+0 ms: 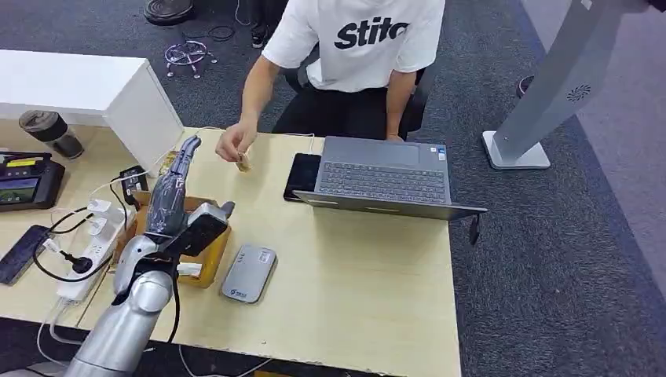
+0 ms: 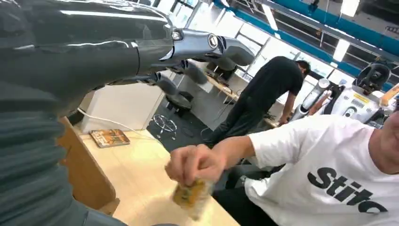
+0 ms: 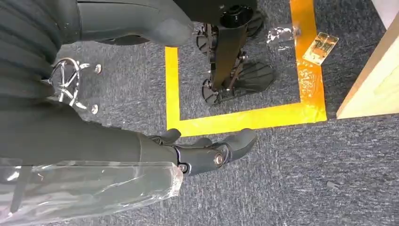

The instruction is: Pass the card to the sensor for recognition and then transmit it.

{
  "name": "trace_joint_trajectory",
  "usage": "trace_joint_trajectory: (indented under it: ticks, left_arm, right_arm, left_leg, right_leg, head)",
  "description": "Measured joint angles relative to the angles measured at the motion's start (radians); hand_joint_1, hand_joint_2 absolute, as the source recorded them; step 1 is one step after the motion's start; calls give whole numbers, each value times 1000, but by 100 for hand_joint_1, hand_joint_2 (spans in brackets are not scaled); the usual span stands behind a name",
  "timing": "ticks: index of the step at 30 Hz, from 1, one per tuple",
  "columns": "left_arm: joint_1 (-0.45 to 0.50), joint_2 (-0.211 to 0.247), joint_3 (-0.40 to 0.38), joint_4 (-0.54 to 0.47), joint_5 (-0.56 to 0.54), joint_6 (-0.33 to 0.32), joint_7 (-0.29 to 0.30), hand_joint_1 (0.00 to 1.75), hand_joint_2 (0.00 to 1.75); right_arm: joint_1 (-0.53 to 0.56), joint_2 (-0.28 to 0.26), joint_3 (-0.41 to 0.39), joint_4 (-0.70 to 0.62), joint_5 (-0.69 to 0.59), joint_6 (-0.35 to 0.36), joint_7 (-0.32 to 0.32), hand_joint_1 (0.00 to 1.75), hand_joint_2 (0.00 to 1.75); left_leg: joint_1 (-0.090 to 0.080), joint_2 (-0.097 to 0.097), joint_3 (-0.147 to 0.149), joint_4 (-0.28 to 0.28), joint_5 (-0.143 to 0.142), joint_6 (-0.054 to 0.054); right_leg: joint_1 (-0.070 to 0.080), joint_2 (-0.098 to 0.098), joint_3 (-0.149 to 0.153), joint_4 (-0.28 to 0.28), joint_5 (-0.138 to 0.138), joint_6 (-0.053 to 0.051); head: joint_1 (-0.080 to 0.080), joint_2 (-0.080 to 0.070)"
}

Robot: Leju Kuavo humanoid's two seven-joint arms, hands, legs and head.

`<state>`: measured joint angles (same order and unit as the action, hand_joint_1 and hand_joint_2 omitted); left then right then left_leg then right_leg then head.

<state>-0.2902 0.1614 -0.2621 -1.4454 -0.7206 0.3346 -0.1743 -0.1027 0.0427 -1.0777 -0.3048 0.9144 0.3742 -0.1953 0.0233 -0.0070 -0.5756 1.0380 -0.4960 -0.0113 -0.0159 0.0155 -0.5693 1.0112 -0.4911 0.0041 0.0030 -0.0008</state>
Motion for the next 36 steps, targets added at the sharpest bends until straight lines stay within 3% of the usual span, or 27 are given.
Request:
trace_joint_trajectory:
  ticks: [28,36]
  left_arm:
    - [15,-12,22,-5,-19,13,-6,0,175]
    - [29,-10,48,-48,23,28,-16,0,175]
  right_arm:
    - [5,0,0,0,0,0,-1,0,175]
    - [13,0,0,0,-14,0,-12,0,175]
  left_leg:
    - [0,0,0,0,0,0]
    - [0,0,0,0,0,0]
  right_leg:
    - [0,0,0,0,0,0]
    - [0,0,0,0,0,0]
  head:
    - [0,0]
    - [0,0]
